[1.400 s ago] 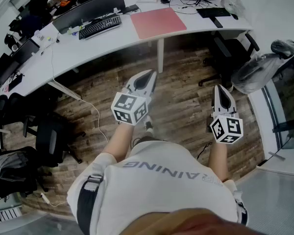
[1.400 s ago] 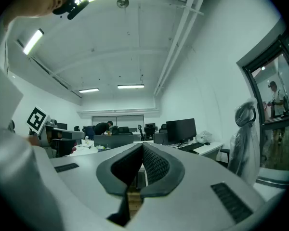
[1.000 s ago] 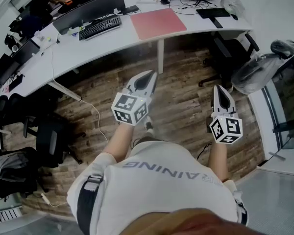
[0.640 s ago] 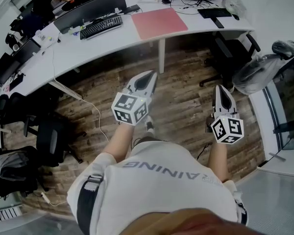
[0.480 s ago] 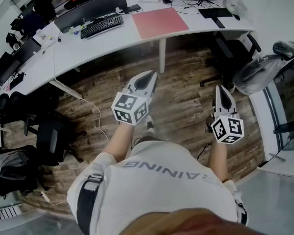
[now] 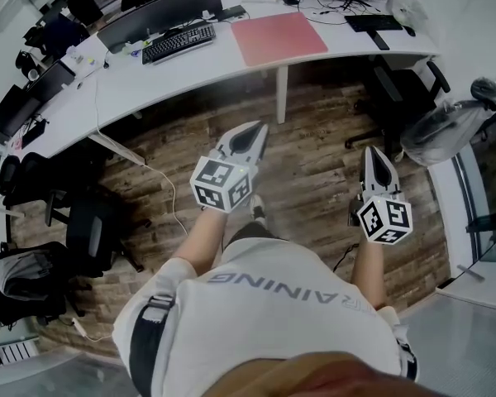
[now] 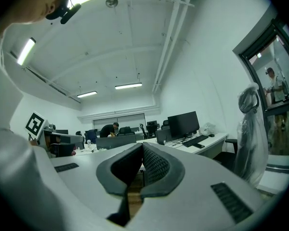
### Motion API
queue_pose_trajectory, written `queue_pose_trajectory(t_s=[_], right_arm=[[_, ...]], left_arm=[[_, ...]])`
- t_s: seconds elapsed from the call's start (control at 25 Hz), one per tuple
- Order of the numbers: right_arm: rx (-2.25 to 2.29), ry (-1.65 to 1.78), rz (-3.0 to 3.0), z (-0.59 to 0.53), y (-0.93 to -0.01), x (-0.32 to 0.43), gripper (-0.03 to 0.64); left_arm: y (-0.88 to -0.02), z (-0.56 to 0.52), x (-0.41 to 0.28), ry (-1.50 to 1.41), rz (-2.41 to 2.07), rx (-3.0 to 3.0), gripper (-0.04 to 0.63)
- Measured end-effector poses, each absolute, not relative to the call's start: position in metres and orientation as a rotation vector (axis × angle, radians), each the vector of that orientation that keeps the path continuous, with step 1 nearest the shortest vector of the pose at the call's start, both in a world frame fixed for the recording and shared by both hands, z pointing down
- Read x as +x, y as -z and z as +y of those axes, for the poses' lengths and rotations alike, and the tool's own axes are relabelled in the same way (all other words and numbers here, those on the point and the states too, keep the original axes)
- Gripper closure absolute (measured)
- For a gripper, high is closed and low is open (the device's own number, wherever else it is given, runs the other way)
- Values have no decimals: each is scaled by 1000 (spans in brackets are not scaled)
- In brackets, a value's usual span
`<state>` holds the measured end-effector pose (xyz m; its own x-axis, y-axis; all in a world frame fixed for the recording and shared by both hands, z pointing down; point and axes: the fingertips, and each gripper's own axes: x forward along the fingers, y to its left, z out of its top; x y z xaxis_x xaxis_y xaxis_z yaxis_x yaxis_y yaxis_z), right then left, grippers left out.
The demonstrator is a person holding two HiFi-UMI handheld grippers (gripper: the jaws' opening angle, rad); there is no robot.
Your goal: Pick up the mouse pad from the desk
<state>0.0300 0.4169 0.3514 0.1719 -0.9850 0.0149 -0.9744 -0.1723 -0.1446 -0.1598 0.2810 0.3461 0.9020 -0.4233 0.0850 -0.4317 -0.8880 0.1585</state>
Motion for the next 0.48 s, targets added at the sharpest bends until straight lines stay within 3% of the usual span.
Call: queue_pose_trajectory(t_s=[0.48], right_arm=[[-2340, 216, 1976, 319, -363, 53, 594]], left_arm=[[-357, 185, -137, -95, -658, 2865, 563]])
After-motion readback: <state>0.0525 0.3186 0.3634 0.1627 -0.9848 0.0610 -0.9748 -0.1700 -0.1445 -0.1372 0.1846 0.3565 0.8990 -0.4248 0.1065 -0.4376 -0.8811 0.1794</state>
